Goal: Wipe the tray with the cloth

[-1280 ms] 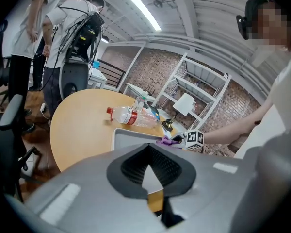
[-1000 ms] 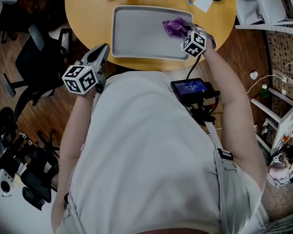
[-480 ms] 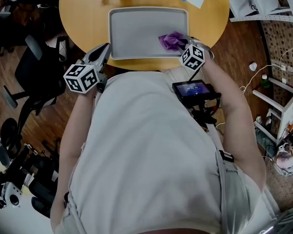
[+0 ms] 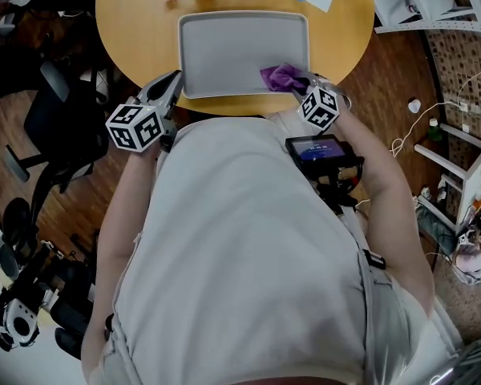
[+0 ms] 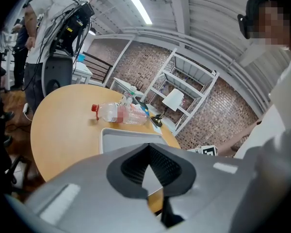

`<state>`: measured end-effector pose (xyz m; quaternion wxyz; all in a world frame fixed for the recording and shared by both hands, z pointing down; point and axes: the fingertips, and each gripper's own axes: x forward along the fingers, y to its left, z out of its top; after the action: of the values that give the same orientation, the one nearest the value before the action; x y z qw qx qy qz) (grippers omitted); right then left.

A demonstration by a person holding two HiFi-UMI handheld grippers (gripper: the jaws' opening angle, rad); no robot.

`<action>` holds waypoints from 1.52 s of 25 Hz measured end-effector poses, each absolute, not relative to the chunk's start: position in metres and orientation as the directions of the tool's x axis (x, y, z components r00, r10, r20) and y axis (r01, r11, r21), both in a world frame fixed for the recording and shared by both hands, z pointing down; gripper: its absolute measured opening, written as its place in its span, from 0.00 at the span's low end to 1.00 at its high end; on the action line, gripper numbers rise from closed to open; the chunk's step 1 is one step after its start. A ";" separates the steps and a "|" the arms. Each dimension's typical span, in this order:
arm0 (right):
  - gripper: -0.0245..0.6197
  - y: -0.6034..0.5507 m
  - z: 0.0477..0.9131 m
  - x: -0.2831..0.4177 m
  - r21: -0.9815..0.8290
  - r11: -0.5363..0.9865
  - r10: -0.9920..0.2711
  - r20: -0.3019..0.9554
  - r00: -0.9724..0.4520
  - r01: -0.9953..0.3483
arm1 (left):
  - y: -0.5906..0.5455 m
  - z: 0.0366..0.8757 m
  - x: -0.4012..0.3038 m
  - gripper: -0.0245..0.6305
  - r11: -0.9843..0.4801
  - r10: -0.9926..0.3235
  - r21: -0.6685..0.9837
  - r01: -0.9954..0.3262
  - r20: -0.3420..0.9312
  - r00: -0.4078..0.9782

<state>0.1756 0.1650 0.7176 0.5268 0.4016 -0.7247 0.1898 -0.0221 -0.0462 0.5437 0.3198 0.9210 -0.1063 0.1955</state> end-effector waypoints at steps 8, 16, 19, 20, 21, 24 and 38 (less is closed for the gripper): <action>0.13 0.154 0.718 0.160 0.167 0.691 -0.381 0.911 -0.158 -0.703 | -0.042 0.544 -0.024 0.04 -0.774 -0.069 0.546 -0.320 0.430 0.900; 0.14 0.140 0.717 0.140 0.118 0.718 -0.381 0.891 -0.246 -0.686 | -0.037 0.543 -0.035 0.04 -0.767 -0.095 0.540 -0.346 0.438 0.894; 0.14 0.140 0.715 0.138 0.113 0.765 -0.359 0.892 -0.273 -0.634 | -0.036 0.542 -0.044 0.04 -0.758 -0.116 0.540 -0.366 0.440 0.890; 0.15 0.139 0.714 0.138 0.109 0.779 -0.348 0.895 -0.281 -0.617 | -0.035 0.541 -0.047 0.04 -0.754 -0.124 0.540 -0.373 0.441 0.889; 0.15 0.138 0.713 0.139 0.104 0.789 -0.338 0.896 -0.287 -0.605 | -0.034 0.540 -0.050 0.04 -0.750 -0.134 0.540 -0.382 0.442 0.887; 0.17 0.129 0.710 0.143 0.091 0.797 -0.327 0.896 -0.300 -0.598 | -0.033 0.540 -0.061 0.04 -0.734 -0.167 0.537 -0.414 0.448 0.878; 0.17 0.027 0.712 0.196 0.119 0.747 -0.360 0.899 -0.248 -0.654 | -0.030 0.548 -0.108 0.04 -0.638 -0.329 0.521 -0.567 0.481 0.813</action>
<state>0.1964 0.0272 0.7125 0.5194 0.3263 -0.7770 0.1415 -0.1078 -0.0303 0.5475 0.3425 0.8883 -0.2521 0.1735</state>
